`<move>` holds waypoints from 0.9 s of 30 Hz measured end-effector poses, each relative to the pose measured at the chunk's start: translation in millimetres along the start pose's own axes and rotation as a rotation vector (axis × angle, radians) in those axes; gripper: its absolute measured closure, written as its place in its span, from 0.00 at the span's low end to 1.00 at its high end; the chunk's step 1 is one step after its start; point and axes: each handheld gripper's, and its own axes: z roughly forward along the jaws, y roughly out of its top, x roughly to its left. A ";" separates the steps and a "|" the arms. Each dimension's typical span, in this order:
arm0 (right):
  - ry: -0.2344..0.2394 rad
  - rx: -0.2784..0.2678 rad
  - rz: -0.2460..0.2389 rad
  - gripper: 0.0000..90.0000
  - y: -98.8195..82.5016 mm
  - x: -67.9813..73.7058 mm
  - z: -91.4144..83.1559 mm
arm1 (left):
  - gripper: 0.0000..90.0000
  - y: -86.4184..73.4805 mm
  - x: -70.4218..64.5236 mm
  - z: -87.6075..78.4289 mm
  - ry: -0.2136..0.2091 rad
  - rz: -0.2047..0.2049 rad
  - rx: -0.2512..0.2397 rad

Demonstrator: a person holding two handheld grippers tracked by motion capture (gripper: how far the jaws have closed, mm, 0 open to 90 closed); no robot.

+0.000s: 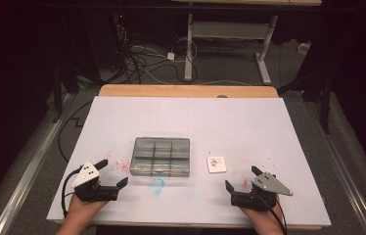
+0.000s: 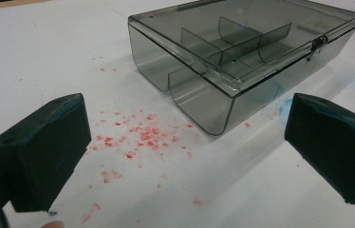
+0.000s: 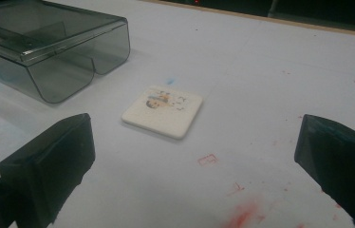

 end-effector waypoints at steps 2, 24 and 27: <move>-0.009 0.002 -0.004 0.00 0.0 0.8 -0.1 | 0.01 0.2 1.3 0.2 -0.004 -0.014 0.000; -0.014 0.000 0.012 0.16 -0.2 -0.6 -0.1 | 0.01 1.0 1.0 1.8 -0.014 -0.002 0.017; -0.013 0.005 0.013 0.18 0.0 -1.0 0.4 | 0.01 1.0 0.8 1.8 -0.014 -0.001 0.018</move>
